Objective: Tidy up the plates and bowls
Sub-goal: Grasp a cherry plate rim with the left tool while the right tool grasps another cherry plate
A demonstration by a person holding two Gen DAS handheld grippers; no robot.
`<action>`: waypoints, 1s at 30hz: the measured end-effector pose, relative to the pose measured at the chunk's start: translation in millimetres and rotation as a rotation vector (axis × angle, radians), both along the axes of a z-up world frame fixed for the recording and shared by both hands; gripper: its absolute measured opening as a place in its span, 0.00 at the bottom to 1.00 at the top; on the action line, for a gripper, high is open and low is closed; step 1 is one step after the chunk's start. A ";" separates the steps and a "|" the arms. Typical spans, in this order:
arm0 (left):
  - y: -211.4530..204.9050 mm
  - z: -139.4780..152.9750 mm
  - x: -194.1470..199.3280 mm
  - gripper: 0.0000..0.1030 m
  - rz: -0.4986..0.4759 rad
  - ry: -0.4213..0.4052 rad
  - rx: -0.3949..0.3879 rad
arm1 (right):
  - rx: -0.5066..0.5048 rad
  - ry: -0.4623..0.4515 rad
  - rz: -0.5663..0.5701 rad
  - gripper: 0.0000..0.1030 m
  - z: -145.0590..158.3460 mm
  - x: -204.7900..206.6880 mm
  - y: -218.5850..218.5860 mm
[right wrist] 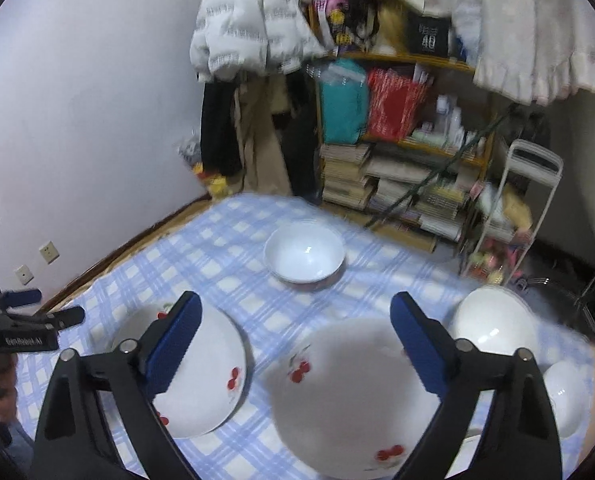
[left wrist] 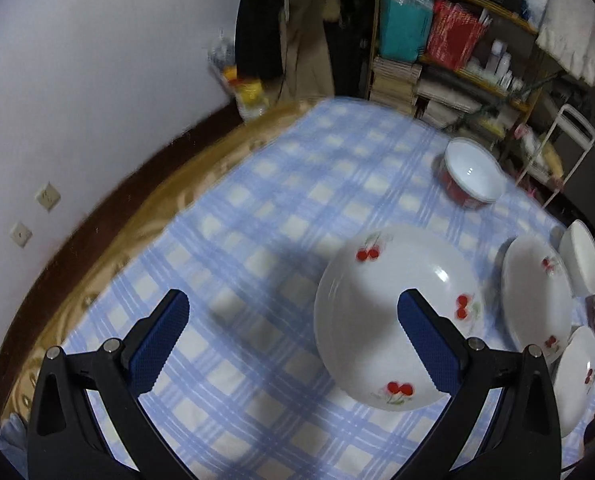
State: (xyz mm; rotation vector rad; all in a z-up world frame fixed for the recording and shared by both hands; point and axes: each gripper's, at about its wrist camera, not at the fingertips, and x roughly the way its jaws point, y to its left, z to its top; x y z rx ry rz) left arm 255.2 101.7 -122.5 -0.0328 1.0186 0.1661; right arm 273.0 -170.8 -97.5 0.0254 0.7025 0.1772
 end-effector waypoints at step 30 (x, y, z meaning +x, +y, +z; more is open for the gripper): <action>-0.9 -97.3 29.1 0.53 -0.054 0.245 -0.071 | -0.056 0.371 0.200 0.28 -127.9 70.0 68.1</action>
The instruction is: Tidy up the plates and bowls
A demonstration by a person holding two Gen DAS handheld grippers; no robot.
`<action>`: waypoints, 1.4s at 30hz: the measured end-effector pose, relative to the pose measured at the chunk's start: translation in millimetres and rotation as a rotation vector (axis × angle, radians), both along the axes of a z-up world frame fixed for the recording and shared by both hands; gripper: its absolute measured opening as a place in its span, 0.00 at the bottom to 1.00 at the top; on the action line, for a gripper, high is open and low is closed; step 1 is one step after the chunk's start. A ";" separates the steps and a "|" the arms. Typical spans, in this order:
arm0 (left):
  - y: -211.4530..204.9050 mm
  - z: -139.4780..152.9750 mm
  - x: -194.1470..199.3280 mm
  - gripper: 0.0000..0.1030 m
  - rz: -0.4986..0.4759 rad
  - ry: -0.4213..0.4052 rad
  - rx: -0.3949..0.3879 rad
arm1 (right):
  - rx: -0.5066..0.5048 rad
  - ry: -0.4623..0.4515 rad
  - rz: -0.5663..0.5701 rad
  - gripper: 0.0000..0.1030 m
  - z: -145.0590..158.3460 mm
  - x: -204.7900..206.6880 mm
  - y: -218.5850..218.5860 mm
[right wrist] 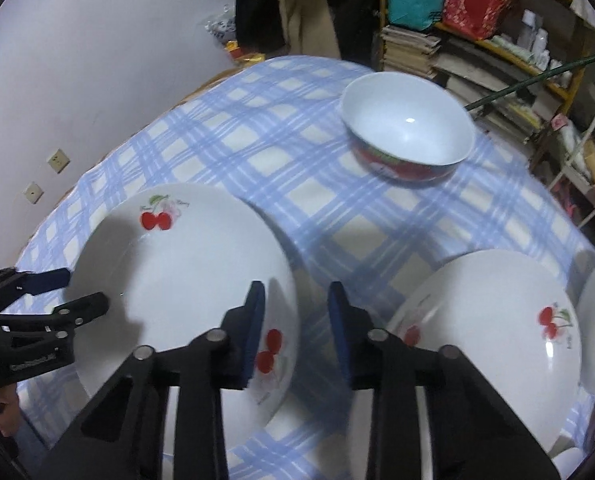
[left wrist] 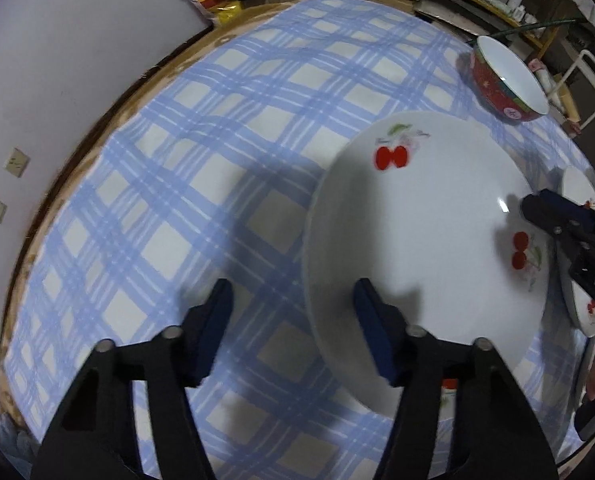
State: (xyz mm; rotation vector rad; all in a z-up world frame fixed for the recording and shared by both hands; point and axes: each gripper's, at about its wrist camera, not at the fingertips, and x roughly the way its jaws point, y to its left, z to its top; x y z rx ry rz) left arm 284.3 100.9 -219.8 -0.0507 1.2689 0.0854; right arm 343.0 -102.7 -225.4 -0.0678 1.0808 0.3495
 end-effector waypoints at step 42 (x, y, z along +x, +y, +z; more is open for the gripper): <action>-26.0 10.2 -52.6 0.26 0.050 -0.019 -0.182 | 0.070 0.058 -0.054 0.13 15.3 -63.9 -31.9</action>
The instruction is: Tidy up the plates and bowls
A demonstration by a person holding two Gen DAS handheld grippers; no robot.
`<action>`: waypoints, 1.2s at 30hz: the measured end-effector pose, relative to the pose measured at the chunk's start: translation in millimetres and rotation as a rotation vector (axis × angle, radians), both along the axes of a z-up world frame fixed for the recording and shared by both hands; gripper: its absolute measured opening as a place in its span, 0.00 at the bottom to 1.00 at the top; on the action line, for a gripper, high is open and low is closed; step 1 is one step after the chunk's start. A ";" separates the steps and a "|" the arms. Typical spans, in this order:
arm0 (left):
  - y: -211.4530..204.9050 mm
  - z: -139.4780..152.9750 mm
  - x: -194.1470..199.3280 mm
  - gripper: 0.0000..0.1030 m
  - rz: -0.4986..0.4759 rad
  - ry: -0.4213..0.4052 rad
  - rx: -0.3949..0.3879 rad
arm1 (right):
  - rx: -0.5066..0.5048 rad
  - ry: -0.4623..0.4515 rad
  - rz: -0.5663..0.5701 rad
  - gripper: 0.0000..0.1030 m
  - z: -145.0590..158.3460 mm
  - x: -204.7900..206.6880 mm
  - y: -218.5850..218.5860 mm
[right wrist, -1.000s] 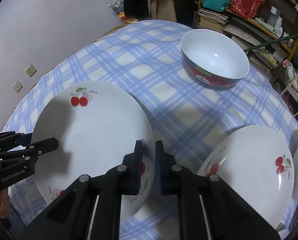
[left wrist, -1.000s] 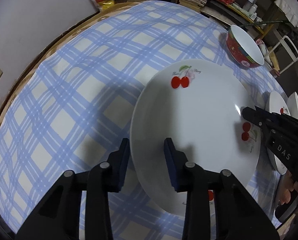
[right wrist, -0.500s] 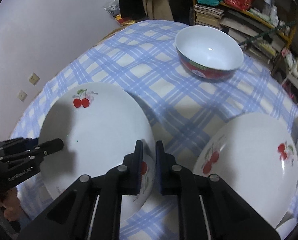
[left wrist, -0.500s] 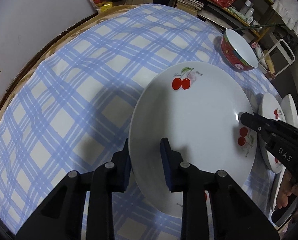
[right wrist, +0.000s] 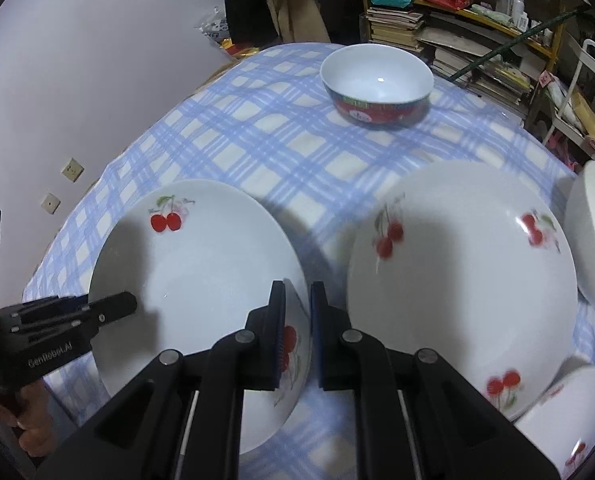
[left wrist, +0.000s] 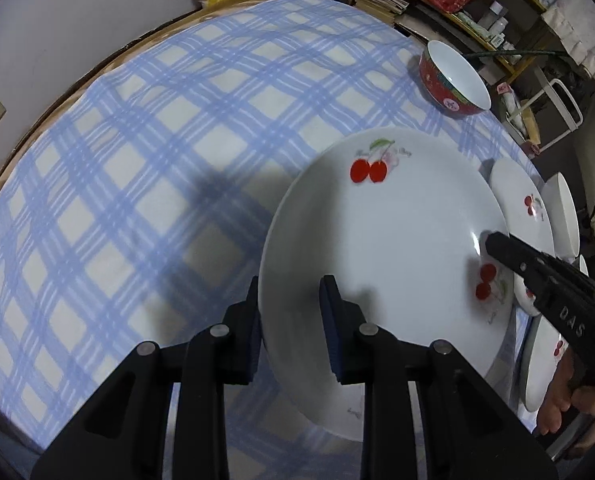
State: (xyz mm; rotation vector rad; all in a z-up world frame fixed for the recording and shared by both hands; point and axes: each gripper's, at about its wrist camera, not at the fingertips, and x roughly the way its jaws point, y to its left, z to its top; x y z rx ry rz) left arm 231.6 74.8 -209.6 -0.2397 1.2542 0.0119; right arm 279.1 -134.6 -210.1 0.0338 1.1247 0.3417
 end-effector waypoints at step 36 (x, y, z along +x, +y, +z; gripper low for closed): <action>-59.9 -20.9 -54.3 0.28 -0.174 0.094 0.082 | 0.036 0.019 -0.142 0.13 -34.8 -96.6 -56.2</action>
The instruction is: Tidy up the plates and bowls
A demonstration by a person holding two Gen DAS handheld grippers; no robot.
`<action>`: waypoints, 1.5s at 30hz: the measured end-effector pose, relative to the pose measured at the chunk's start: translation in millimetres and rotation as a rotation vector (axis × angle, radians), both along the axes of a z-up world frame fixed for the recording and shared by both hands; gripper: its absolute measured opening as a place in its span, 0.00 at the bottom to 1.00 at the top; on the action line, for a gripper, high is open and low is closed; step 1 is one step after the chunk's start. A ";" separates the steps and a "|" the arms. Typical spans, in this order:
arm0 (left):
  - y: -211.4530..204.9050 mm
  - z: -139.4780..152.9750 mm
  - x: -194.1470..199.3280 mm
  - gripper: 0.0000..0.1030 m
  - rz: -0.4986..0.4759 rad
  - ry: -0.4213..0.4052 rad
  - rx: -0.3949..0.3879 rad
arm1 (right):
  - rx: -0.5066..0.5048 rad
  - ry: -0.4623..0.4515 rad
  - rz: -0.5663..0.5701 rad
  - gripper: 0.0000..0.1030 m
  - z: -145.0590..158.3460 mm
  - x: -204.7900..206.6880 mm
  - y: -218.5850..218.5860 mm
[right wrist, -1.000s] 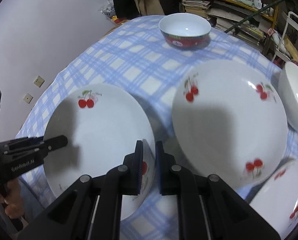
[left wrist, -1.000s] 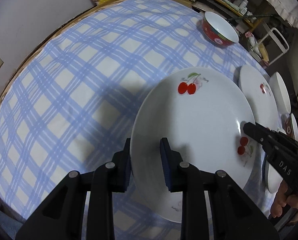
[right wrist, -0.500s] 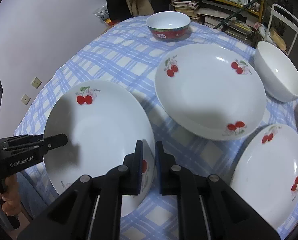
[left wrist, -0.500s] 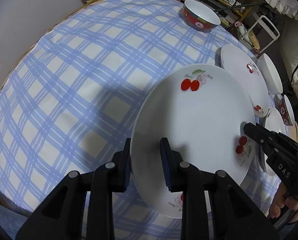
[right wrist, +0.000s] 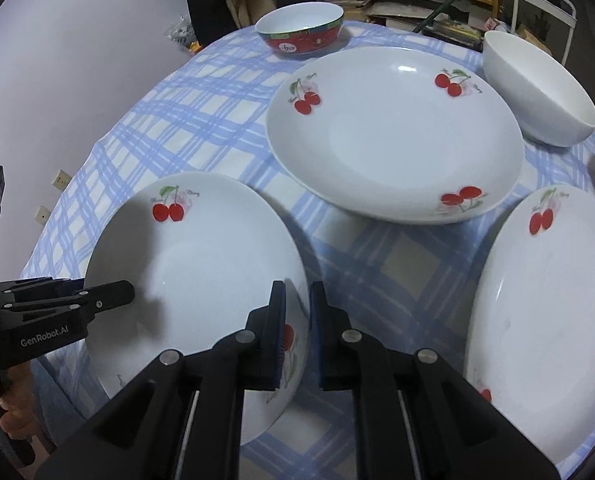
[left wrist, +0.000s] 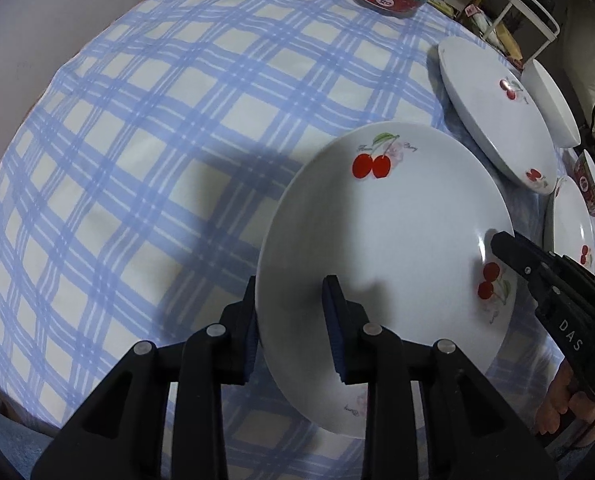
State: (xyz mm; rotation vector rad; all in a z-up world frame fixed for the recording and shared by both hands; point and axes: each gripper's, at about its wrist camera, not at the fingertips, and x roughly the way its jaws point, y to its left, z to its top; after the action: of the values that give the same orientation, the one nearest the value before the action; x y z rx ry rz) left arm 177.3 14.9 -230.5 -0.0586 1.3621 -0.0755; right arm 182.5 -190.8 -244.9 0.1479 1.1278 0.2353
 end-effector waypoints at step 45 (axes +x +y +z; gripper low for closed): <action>-39.2 60.0 6.1 0.71 -0.110 -0.205 0.200 | -0.093 -0.135 -0.205 0.79 70.1 -10.5 -69.3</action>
State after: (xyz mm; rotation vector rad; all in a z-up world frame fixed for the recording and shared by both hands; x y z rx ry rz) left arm 183.4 -24.3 -170.5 0.1879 1.1614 -0.0358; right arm 172.1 -260.1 -174.7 0.1619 0.9798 0.0101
